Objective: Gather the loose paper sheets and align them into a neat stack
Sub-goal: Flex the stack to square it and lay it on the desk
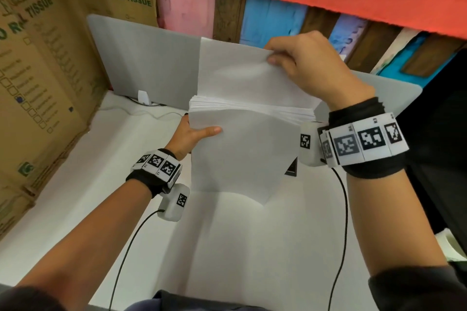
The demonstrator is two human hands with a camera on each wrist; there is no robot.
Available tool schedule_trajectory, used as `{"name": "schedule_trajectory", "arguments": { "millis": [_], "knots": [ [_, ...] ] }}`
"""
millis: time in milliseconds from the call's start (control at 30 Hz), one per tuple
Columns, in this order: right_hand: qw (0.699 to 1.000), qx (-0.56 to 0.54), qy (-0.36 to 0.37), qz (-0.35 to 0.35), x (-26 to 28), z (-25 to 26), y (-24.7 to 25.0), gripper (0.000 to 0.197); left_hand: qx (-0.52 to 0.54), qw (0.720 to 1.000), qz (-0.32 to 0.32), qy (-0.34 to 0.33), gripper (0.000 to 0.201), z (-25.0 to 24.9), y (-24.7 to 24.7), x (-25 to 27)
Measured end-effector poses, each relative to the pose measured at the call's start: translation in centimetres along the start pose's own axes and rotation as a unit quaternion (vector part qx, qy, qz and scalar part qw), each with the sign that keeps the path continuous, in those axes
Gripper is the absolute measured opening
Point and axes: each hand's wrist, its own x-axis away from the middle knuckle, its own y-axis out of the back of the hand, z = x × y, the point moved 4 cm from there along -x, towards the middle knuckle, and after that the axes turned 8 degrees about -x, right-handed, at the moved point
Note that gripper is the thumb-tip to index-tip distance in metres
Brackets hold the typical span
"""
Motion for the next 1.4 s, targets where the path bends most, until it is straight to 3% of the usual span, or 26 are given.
{"name": "schedule_trajectory", "arguments": {
  "millis": [133,267,367,500,567,633,800,900,1000,1067,1167,1267,1400],
  "knots": [
    [0.998,0.013,0.013,0.057,-0.8,0.3,-2.3,0.020,0.006,1.000,0.002,-0.002,0.037,-0.2,0.0,0.1],
    [0.988,-0.011,-0.040,0.148,-0.1,-0.5,-6.4,0.028,0.014,1.000,0.000,-0.005,0.035,-0.2,0.0,0.1],
    [0.968,-0.004,-0.096,0.232,1.3,-0.7,-9.0,0.049,0.015,1.000,0.000,-0.011,0.035,-0.2,0.0,0.0],
    [0.955,0.048,-0.094,0.276,2.0,-0.6,-9.7,0.082,0.004,1.000,0.004,-0.019,0.035,0.0,0.0,-0.1],
    [0.951,0.033,-0.104,0.291,1.9,-0.9,-9.4,0.076,0.001,1.000,-0.002,-0.020,0.034,0.2,0.0,-0.3],
    [0.947,0.017,-0.137,0.289,2.0,-1.8,-8.5,0.056,0.003,1.000,-0.014,-0.014,0.030,0.4,0.0,-0.3],
    [0.950,-0.011,-0.222,0.218,4.7,-6.6,-5.2,0.020,0.006,1.000,-0.029,-0.012,0.032,0.7,-0.1,-0.3],
    [0.935,-0.192,-0.284,0.090,7.8,-9.5,-5.4,0.019,0.010,0.999,-0.033,-0.016,0.043,0.7,-0.4,-0.4],
    [0.833,-0.444,-0.328,-0.039,10.7,-10.9,-8.7,0.035,0.011,0.998,-0.054,-0.016,0.031,1.0,-0.3,-0.4],
    [0.779,-0.516,-0.351,-0.068,12.1,-10.9,-11.9,0.040,0.004,0.998,-0.061,-0.012,0.025,1.6,-0.4,-0.4],
    [0.728,-0.569,-0.370,-0.097,13.8,-10.6,-16.0,0.058,-0.002,0.997,-0.072,0.009,0.026,3.0,-0.4,0.0],
    [0.728,-0.557,-0.383,-0.113,14.4,-9.6,-17.9,0.040,-0.006,0.996,-0.076,0.035,0.039,4.8,-0.5,0.6],
    [0.745,-0.534,-0.383,-0.116,14.4,-9.2,-18.7,0.046,0.004,0.994,-0.086,0.069,0.045,7.0,-0.9,1.5]
  ]
}}
